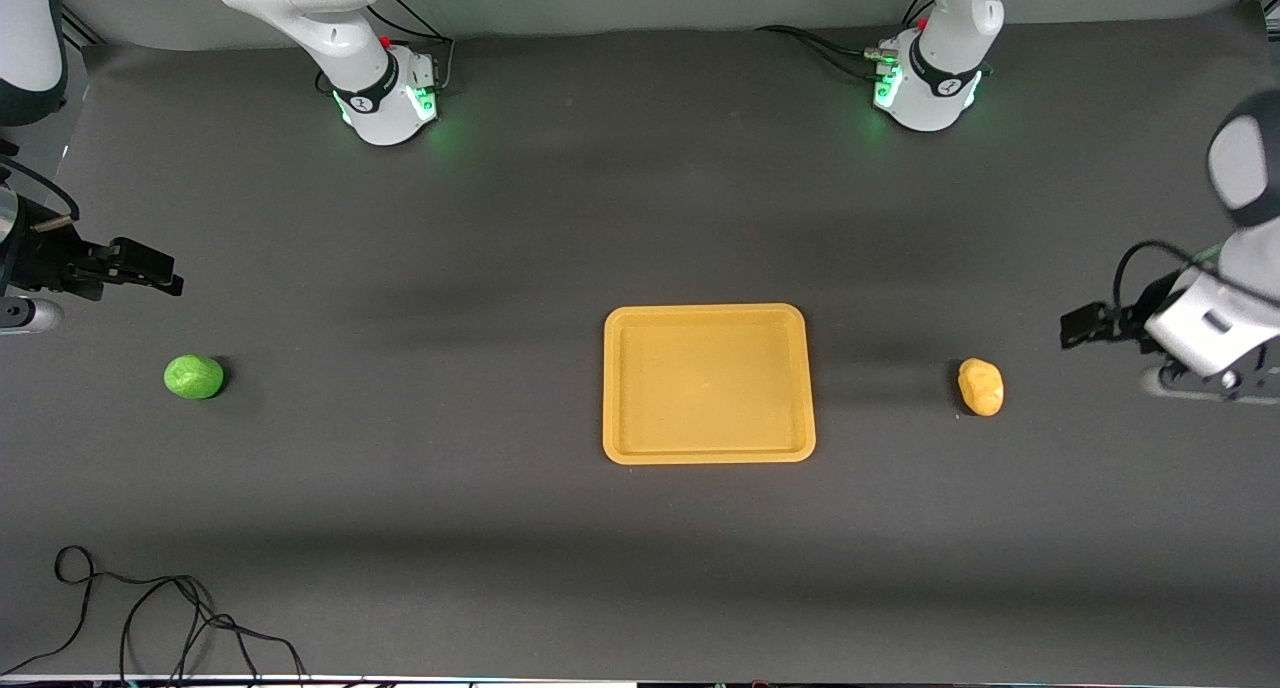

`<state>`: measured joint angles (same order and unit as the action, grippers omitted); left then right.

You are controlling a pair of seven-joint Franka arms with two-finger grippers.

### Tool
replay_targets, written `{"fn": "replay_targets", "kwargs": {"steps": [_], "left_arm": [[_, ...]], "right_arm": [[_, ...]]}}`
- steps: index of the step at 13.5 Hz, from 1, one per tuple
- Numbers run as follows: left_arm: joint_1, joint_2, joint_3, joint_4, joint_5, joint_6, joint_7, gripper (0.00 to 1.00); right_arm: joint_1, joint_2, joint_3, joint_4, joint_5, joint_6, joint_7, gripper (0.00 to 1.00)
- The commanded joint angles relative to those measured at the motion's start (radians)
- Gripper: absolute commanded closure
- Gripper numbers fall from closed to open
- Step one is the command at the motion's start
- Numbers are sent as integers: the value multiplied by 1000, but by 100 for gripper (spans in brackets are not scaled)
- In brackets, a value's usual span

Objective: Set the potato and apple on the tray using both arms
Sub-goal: 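Move the left gripper down toward the yellow potato, then close the left gripper around the yellow potato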

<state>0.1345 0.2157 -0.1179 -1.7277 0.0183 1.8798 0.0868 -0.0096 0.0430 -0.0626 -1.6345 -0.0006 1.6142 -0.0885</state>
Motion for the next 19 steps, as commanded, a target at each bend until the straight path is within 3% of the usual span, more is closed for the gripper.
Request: {"fn": "replay_targets", "kwargs": {"steps": [1, 7, 17, 18, 19], "left_arm": [[1, 80, 0, 8, 2, 56, -1, 3], [5, 290, 1, 10, 35, 216, -51, 6], [4, 412, 0, -1, 22, 217, -156, 9], [-6, 416, 0, 2, 22, 217, -174, 19], [-9, 416, 0, 2, 23, 217, -188, 41]], "right_arm": [[7, 28, -11, 51, 30, -14, 9, 0], [8, 49, -11, 76, 28, -16, -33, 0], [11, -3, -14, 16, 30, -4, -96, 0], [11, -8, -14, 4, 28, 1, -97, 0], [11, -21, -14, -11, 30, 6, -97, 0]]}}
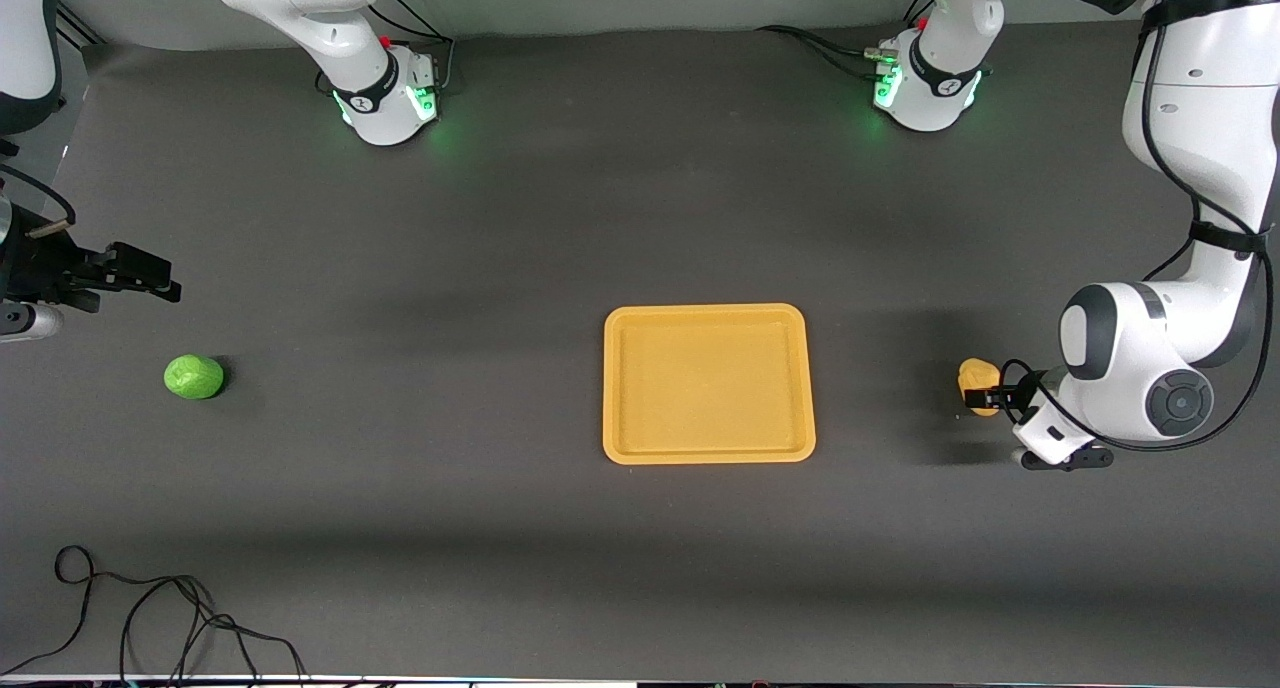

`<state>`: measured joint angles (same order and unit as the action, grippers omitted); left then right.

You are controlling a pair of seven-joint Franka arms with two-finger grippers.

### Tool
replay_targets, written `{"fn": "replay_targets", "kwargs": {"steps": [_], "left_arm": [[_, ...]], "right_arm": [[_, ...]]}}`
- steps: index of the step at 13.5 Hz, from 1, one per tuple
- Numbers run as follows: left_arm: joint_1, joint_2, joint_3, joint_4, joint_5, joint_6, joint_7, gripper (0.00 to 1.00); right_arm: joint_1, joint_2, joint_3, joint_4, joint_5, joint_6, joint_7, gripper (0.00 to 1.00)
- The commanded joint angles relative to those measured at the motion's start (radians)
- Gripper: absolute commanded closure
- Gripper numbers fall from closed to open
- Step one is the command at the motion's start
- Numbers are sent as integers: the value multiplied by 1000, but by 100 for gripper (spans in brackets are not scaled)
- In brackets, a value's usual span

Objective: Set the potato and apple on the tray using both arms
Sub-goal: 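Close the left gripper around the yellow potato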

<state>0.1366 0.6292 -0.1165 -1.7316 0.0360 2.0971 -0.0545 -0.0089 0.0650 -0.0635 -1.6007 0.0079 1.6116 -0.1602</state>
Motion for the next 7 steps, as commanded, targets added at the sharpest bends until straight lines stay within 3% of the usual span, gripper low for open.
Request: {"fn": "replay_targets", "kwargs": {"steps": [1, 5, 7], "left_arm": [[-5, 3, -2, 6, 8, -6, -48, 50], [1, -19, -2, 26, 7, -46, -51, 57], [-8, -34, -6, 128, 4, -211, -79, 64]], "right_arm": [[10, -62, -13, -80, 21, 25, -24, 0], [10, -94, -13, -137, 21, 70, -19, 0], [10, -85, -13, -134, 20, 71, -18, 0]]}}
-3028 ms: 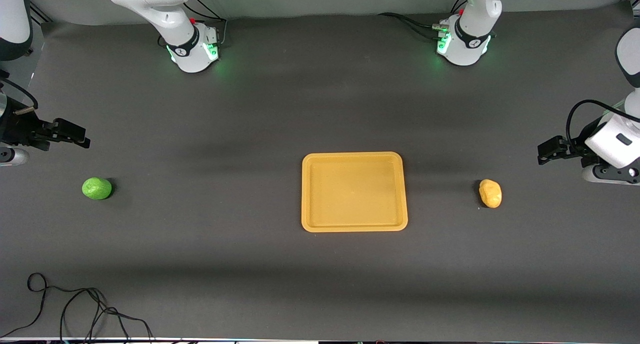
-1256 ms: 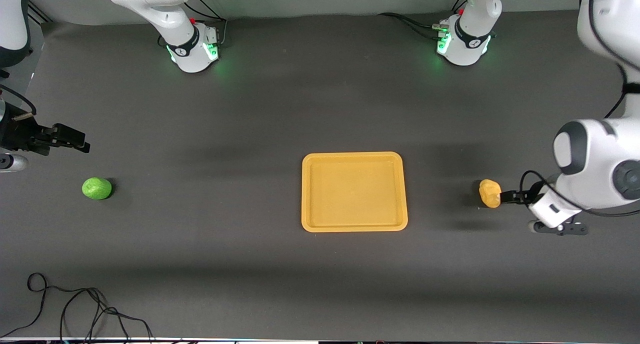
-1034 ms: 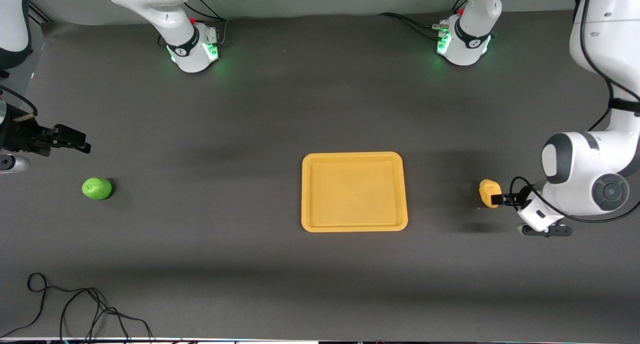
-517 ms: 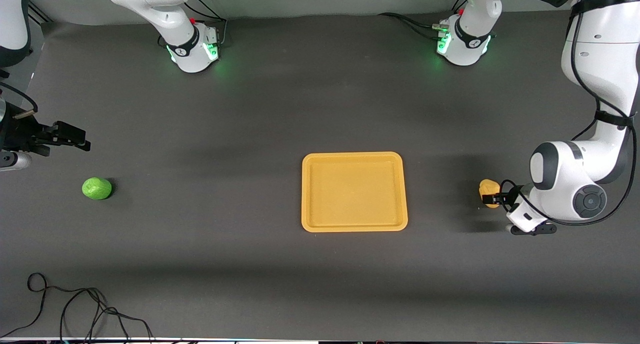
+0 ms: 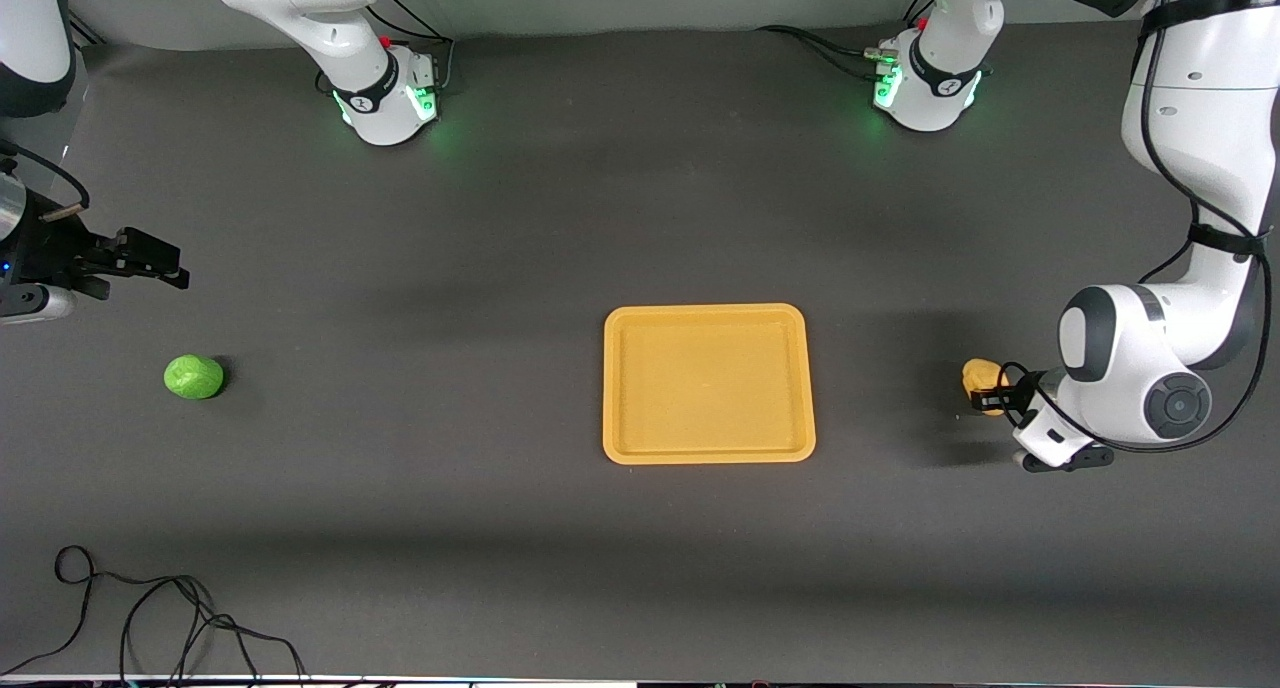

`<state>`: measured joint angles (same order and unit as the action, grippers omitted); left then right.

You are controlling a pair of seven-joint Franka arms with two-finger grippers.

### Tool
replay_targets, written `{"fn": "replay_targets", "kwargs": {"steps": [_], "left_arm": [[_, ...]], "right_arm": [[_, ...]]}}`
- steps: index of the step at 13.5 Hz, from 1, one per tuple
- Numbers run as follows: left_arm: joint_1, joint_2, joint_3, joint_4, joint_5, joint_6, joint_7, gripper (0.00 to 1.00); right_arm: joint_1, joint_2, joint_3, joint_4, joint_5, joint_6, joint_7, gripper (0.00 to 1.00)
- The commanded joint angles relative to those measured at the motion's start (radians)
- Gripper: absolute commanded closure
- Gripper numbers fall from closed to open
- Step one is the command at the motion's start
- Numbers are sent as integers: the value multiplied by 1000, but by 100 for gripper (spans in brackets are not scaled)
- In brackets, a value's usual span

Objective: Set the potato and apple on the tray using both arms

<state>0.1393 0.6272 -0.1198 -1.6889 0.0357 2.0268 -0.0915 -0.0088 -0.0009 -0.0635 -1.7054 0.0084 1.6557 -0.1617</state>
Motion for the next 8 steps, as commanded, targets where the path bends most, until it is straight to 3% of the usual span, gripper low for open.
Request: {"fn": "replay_targets", "kwargs": {"steps": [1, 3, 6, 8], "left_arm": [[-18, -30, -9, 156, 3, -228, -80, 67], [-67, -20, -38, 224, 4, -284, -202, 71], [-171, -20, -46, 233, -23, -231, -319, 77], [-229, -9, -47, 233, -86, -142, -428, 77]], "right_arm": [[10, -14, -13, -17, 15, 27, -15, 0], [10, -2, -13, -8, 12, 29, -13, 0], [-16, 7, -18, -10, 5, 52, -60, 0], [-43, 18, -79, -10, -2, 79, -175, 0]]}}
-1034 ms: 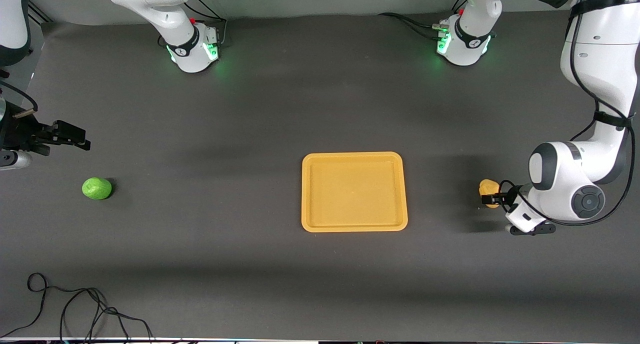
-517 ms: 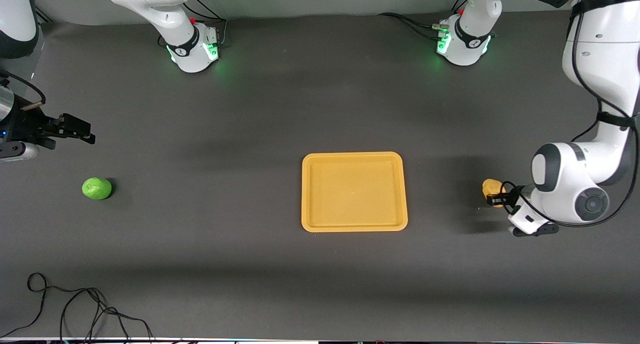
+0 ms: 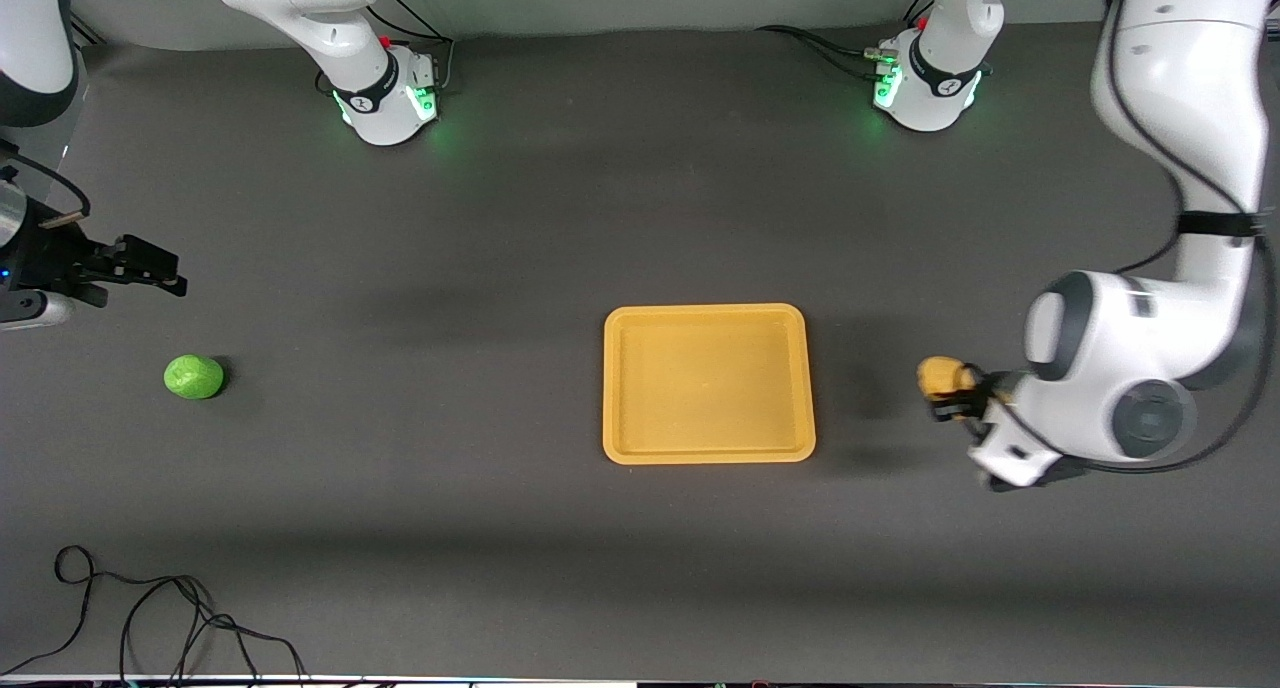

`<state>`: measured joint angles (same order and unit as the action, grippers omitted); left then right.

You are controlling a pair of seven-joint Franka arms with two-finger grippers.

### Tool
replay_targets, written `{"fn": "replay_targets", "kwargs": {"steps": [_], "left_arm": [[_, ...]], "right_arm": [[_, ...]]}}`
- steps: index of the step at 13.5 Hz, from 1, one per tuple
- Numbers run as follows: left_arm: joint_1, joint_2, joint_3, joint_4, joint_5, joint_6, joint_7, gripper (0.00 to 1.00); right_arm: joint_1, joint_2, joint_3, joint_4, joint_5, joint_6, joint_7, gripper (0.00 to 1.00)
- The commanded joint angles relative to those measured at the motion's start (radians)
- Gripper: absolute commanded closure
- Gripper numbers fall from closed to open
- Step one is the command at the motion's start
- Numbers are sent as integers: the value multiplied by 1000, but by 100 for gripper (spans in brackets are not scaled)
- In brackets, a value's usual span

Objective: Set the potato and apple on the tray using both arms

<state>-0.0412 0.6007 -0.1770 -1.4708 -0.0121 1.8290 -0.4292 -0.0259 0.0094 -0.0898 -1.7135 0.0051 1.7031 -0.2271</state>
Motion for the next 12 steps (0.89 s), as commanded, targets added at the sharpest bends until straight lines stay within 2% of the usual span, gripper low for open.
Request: {"fn": "replay_targets", "kwargs": {"steps": [1, 5, 6, 7, 9, 12], "left_arm": [[-92, 40, 10, 17, -39, 88, -138, 77], [-216, 114, 11, 47, -31, 125, -174, 77], [-261, 117, 16, 46, -11, 174, -175, 77], [-279, 122, 19, 43, 0, 200, -180, 76], [-286, 128, 19, 43, 3, 202, -192, 76], [-281, 143, 19, 34, 39, 187, -187, 75]], "right_arm": [[-29, 7, -92, -3, 0, 42, -156, 0], [-29, 44, -312, -3, 1, 110, -406, 0], [-29, 49, -352, -5, 10, 118, -455, 0], [-29, 58, -378, -6, 15, 124, -480, 0], [-26, 79, -381, -20, 22, 148, -482, 0], [-29, 131, -383, -86, 87, 249, -515, 0]]}}
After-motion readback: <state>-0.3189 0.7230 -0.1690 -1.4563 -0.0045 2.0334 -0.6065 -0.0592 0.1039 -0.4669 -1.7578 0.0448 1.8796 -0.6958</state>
